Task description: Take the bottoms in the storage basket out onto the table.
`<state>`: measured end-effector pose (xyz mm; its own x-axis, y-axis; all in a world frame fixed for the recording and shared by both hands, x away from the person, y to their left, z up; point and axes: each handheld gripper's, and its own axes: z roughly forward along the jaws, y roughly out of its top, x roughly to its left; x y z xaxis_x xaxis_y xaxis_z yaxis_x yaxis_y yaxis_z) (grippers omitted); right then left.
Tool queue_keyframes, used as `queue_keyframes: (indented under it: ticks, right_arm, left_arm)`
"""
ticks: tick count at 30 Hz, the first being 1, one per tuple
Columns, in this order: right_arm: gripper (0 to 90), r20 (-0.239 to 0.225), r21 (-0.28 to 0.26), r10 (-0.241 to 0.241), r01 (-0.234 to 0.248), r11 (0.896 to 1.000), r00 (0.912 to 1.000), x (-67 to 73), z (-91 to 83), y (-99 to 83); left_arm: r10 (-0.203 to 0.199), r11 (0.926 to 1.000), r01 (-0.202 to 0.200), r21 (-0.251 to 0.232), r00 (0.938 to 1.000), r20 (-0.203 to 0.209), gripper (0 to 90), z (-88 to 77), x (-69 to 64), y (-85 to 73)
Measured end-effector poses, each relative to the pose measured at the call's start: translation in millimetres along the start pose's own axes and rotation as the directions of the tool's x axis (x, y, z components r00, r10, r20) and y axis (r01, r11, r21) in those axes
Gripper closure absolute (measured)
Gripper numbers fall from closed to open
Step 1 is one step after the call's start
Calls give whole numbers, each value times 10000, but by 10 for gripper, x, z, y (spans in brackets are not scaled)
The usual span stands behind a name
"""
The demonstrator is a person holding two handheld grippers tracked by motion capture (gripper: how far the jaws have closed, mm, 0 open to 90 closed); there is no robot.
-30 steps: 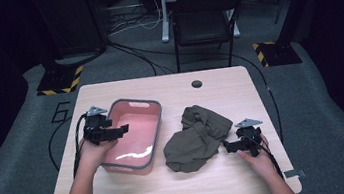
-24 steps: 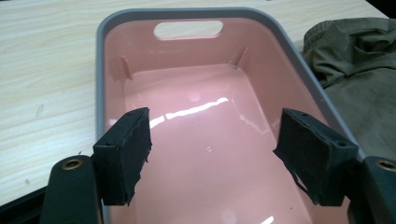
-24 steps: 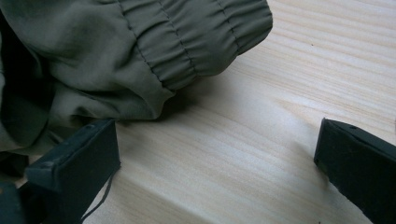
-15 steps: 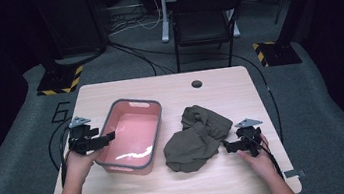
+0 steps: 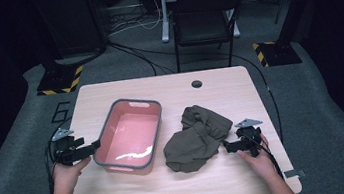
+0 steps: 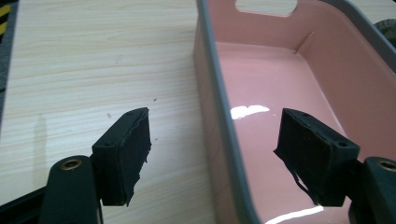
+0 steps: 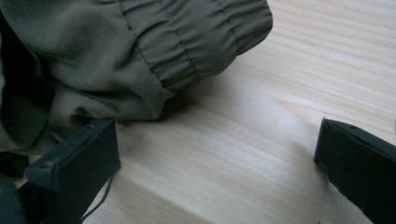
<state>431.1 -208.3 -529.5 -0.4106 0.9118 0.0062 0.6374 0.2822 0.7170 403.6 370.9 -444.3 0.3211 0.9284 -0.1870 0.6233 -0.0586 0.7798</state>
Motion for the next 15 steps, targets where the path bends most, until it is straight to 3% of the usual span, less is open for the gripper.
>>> queue_keyframes:
  ticks: [10,15]
  right_arm:
    - [0,0,0,-1,1,10000,10000,0,0,0]
    - [0,1,1,0,0,10000,10000,0,0,0]
  left_arm:
    - [-424,9990,419,-121,9982,-426,250,-88,245,-172]
    - [-293,9996,288,-74,9973,-679,250,-67,299,-243]
